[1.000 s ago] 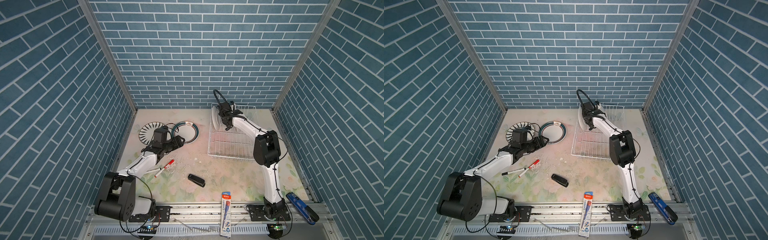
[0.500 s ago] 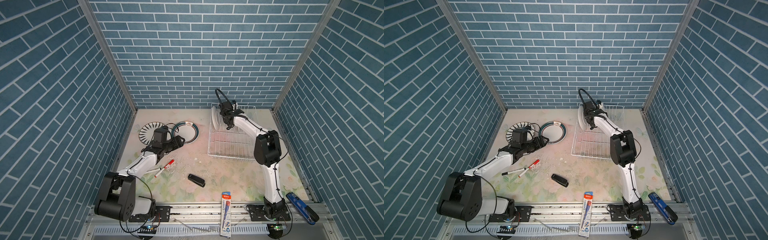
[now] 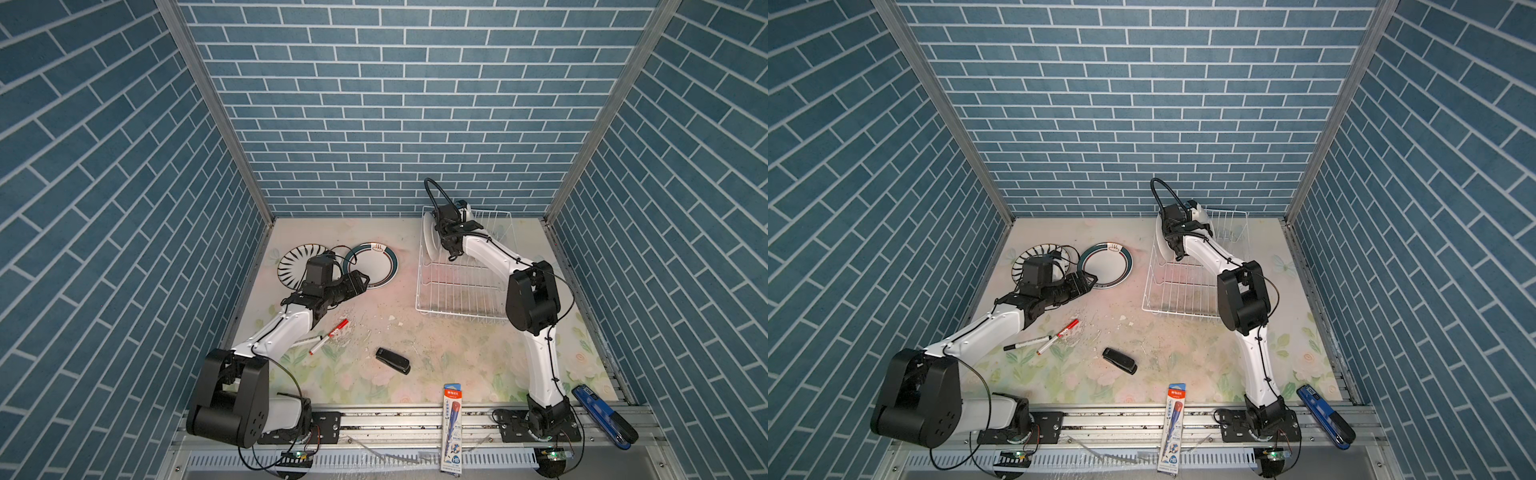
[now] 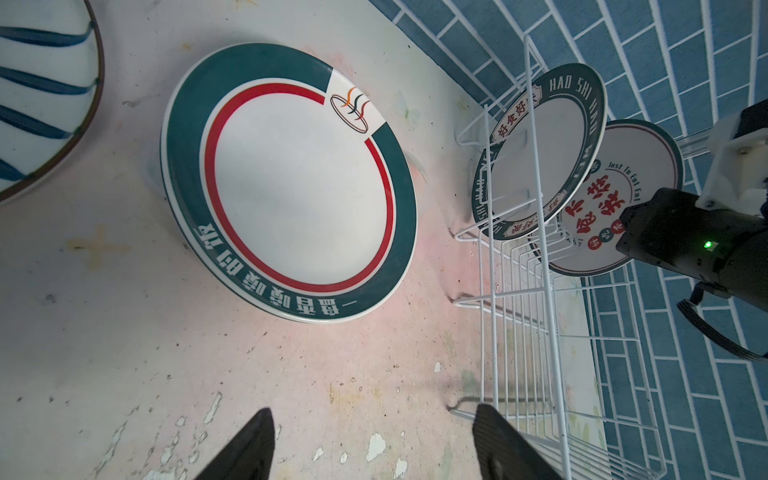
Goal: Unload the plates from the dish rack
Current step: 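Close the right gripper on the rim of the white plate in the rack, then lift the printed plate out of the rack with the right gripper toward the left gripper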
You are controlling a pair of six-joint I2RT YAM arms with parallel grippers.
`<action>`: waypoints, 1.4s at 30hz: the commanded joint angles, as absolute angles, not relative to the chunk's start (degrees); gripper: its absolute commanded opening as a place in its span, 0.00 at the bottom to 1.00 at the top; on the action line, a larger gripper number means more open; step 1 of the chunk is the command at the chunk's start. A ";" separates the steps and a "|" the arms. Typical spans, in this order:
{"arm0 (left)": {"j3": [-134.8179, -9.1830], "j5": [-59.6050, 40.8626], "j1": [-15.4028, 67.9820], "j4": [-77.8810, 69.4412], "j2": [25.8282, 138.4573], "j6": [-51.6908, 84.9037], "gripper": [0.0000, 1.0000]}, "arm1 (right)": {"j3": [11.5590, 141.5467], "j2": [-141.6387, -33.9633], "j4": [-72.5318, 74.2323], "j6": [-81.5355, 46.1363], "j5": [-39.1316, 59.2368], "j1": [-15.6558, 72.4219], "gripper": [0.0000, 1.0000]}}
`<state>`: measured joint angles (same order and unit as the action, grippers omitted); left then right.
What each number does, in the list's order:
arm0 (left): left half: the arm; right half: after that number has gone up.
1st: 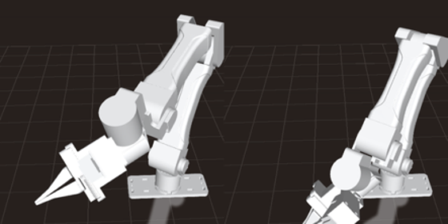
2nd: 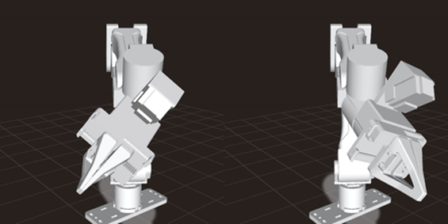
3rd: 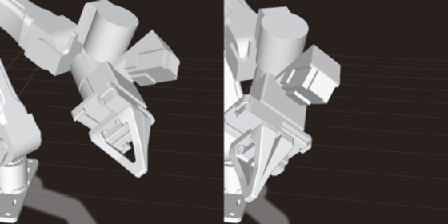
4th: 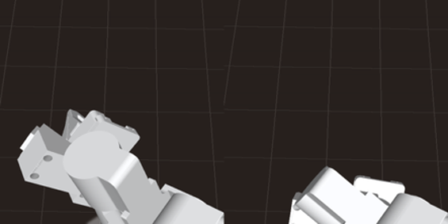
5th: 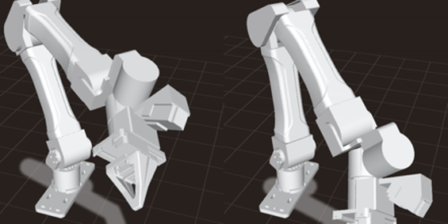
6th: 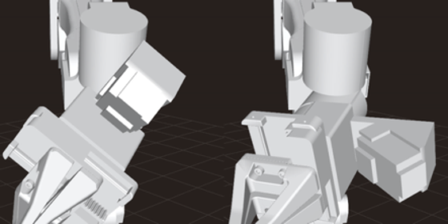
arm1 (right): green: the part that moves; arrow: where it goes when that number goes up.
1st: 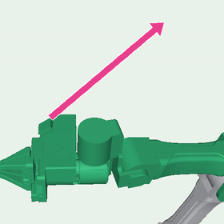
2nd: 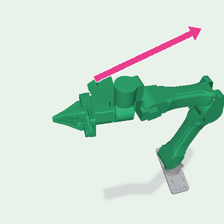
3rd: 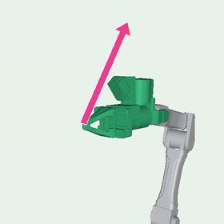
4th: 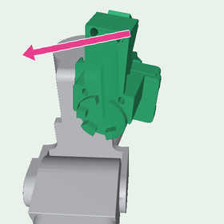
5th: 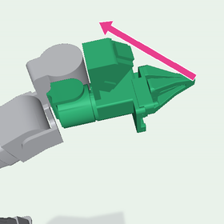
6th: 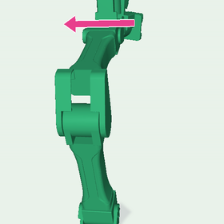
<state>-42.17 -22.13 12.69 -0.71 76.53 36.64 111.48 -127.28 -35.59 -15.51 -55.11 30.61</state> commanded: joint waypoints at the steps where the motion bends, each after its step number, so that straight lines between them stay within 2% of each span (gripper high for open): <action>1: -41.57 -22.15 12.93 -0.12 75.16 36.07 0.77 | 110.48 -123.98 -32.45 -13.41 -60.58 31.33 0.00; 33: -40.19 -21.97 12.93 0.70 71.57 36.51 0.77 | 105.60 -115.48 -26.49 -6.57 -64.69 34.18 0.00; 42: -38.81 -21.05 12.93 0.88 68.82 36.78 0.78 | 97.50 -108.17 -16.49 -0.93 -65.04 35.57 0.00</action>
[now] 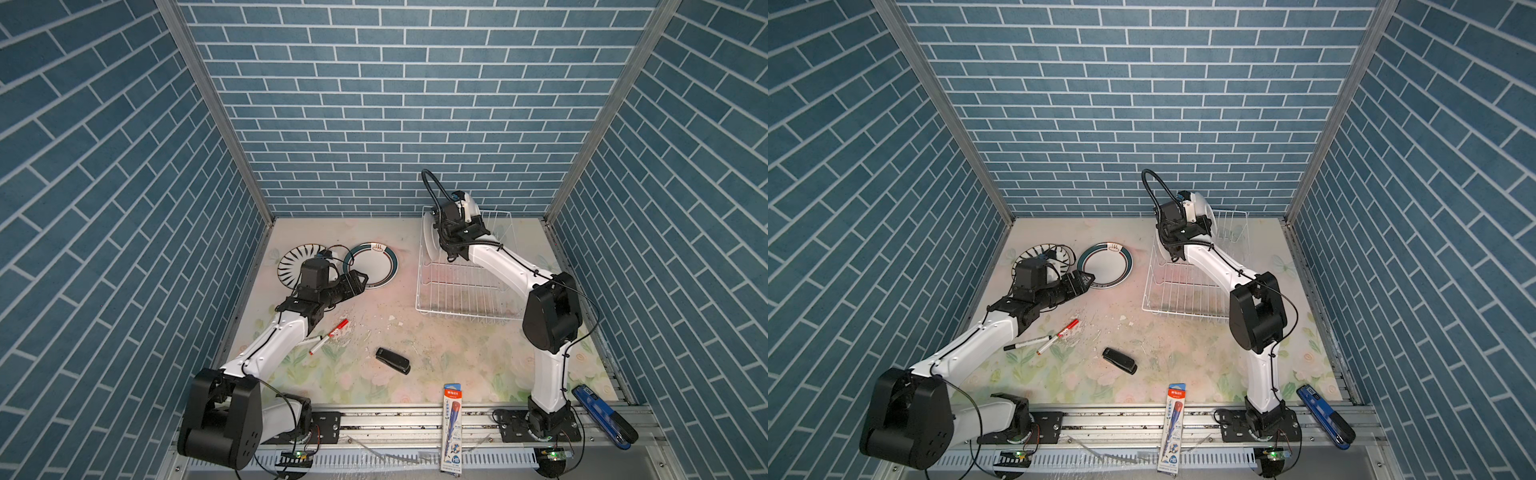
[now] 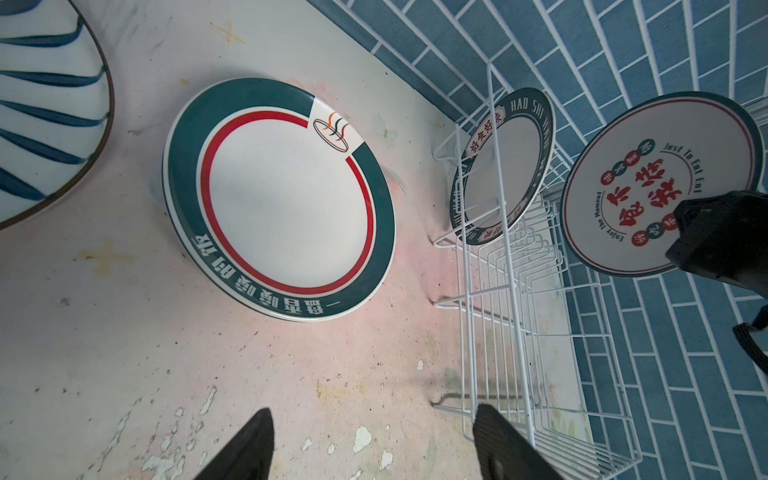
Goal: Unload the plates from the dish rack
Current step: 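Lift the printed plate out of the rack with the right gripper toward the left gripper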
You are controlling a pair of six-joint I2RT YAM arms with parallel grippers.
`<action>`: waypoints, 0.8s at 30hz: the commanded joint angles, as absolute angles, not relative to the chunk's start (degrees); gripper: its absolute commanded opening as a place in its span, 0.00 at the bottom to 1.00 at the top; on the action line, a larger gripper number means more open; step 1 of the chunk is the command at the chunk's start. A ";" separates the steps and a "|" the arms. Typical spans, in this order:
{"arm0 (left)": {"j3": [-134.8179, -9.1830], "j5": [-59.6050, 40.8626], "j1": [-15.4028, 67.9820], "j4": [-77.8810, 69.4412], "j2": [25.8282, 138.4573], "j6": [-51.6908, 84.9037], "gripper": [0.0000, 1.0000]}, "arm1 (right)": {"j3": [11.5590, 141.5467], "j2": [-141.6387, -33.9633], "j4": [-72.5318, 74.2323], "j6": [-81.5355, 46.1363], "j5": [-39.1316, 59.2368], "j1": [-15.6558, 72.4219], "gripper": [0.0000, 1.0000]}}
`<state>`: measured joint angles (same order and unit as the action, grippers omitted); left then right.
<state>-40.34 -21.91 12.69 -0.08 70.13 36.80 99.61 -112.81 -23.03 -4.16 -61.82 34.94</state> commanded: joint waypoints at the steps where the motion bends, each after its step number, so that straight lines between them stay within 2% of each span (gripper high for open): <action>1: -38.76 -21.01 12.97 0.88 68.65 36.83 0.78 | 96.41 -107.20 -15.25 -0.18 -64.97 35.76 0.00; 6: -38.85 -21.57 12.99 1.05 68.34 37.10 0.78 | 90.97 -100.98 -12.14 -0.79 -59.83 36.06 0.00; 16: -38.67 -22.21 12.94 0.70 66.51 38.10 0.78 | 71.29 -81.71 2.69 -8.91 -39.43 35.91 0.00; 24: -38.76 -24.17 12.98 -0.80 65.35 39.95 0.78 | 67.19 -74.97 4.20 -15.07 -25.71 35.95 0.00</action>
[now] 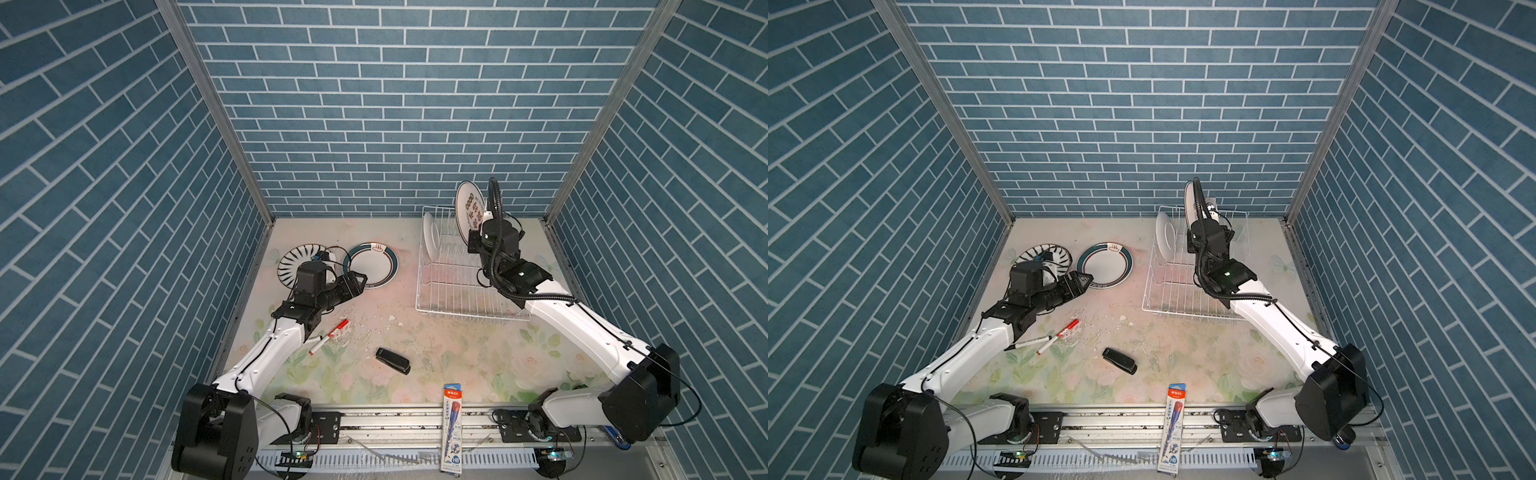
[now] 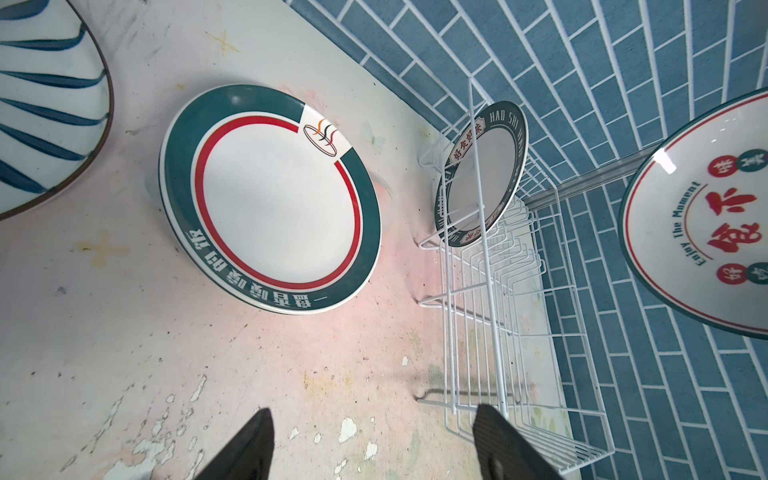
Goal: Unload the plates from the dish rack
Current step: 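Lift the printed plate out of the rack with the right gripper toward the left gripper, then close the left gripper on the printed plate's rim beside the right gripper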
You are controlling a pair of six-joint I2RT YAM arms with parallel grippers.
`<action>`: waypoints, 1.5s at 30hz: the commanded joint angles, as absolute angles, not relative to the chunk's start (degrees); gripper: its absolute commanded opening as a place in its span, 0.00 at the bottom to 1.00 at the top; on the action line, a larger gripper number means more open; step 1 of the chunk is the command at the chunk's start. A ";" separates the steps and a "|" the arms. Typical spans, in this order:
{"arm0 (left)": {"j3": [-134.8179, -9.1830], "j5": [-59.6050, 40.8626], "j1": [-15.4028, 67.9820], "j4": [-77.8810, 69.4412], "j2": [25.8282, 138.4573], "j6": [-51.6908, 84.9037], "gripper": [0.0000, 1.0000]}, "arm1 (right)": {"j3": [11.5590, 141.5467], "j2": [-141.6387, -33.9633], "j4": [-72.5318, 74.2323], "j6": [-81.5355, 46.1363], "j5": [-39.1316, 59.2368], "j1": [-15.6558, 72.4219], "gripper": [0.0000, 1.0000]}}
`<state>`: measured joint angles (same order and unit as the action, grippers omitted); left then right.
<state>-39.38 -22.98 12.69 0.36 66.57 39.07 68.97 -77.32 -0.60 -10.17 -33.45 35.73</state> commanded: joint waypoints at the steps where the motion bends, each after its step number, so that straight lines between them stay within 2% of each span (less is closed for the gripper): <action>1: -38.76 -24.42 12.97 -1.02 65.25 40.17 0.78 | 66.71 -74.49 4.59 -16.03 -24.09 35.96 0.00; 13: -38.84 -26.96 12.97 -4.69 64.55 43.03 0.78 | 62.31 -73.51 9.81 -27.94 -7.56 35.40 0.00; 20: -38.67 -27.76 12.97 -6.54 64.82 44.40 0.78 | 59.49 -75.98 14.94 -38.91 -0.50 34.66 0.00; 29: -38.76 -27.69 12.98 -7.16 64.53 45.09 0.78 | 57.85 -81.04 20.82 -45.79 7.79 34.30 0.00; 38: -36.95 -30.74 13.00 -16.58 66.49 49.99 0.79 | 55.86 -84.61 27.85 -53.79 15.07 34.37 0.00; 45: -36.49 -31.85 13.01 -21.00 67.91 51.37 0.79 | 53.67 -84.92 31.75 -58.66 16.26 34.33 0.00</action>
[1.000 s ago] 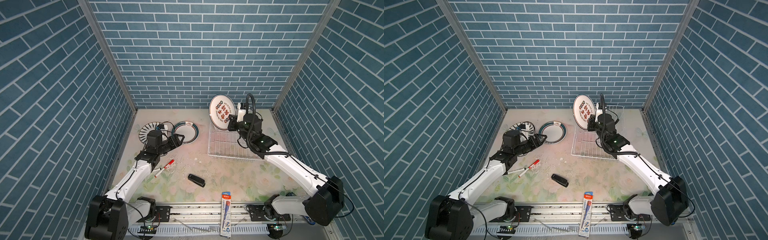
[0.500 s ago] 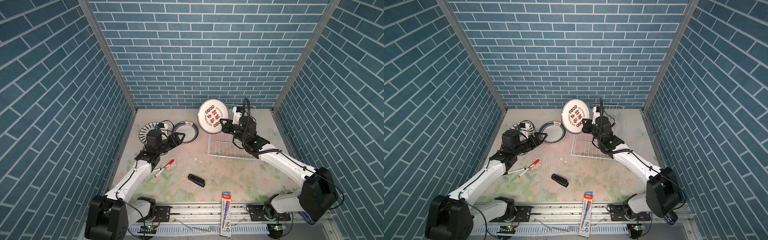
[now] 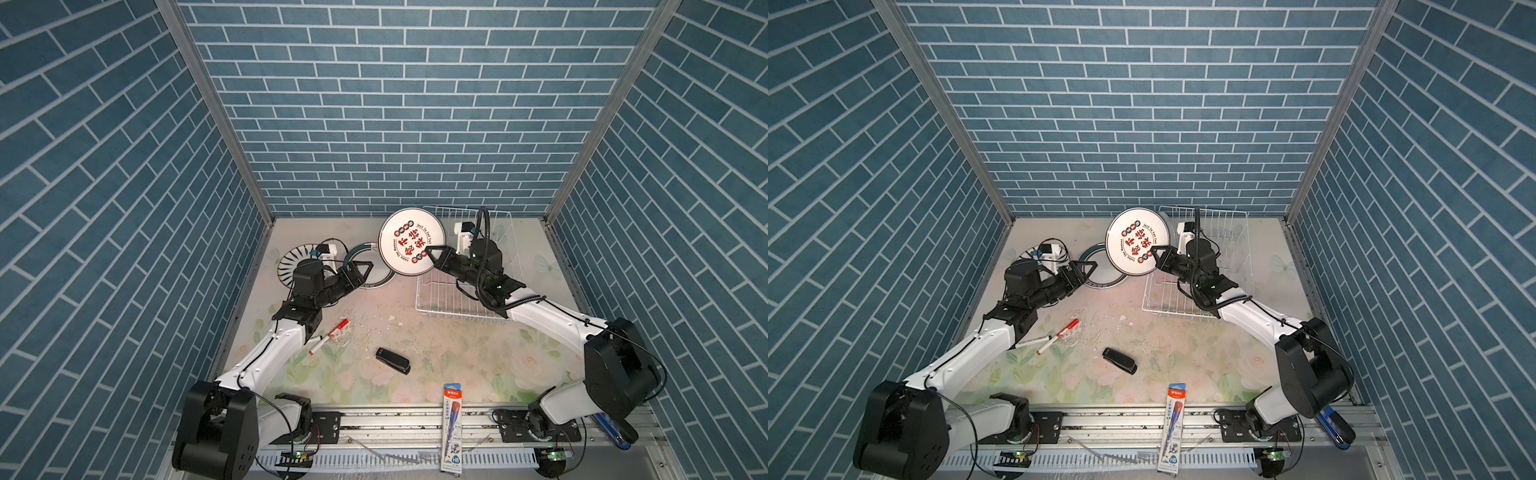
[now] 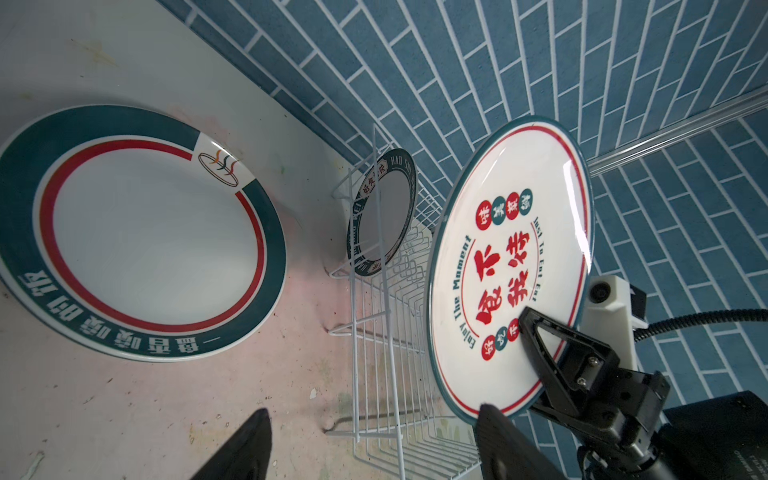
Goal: Unload the plates from the dish rack
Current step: 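Close the left gripper on the printed plate's rim beside the right gripper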
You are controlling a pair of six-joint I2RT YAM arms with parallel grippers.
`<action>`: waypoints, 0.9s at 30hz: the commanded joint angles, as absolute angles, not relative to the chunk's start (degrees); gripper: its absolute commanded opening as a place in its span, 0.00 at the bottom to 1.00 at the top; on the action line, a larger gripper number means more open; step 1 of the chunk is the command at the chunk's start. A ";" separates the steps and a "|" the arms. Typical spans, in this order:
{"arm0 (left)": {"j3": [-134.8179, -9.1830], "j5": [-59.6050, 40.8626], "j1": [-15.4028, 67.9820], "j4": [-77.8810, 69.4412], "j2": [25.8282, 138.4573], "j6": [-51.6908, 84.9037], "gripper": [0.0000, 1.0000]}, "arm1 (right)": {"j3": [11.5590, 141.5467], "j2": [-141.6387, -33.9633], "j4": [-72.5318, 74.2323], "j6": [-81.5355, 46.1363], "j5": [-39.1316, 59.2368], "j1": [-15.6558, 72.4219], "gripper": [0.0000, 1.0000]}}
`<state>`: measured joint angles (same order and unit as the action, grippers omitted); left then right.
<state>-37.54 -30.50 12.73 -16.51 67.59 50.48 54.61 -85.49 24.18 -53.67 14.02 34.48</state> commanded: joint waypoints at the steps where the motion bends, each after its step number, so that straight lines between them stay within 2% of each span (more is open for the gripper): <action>1: -36.32 -32.07 13.01 -21.92 67.95 51.63 0.79 | 53.45 -85.07 32.26 -59.47 16.26 34.45 0.00; 13: -35.90 -35.29 13.17 -31.49 71.88 55.46 0.77 | 52.91 -87.54 36.04 -63.54 19.08 35.32 0.00; 27: -37.35 -35.33 14.94 -35.60 75.39 56.51 0.73 | 51.80 -87.28 36.90 -65.10 19.77 36.69 0.00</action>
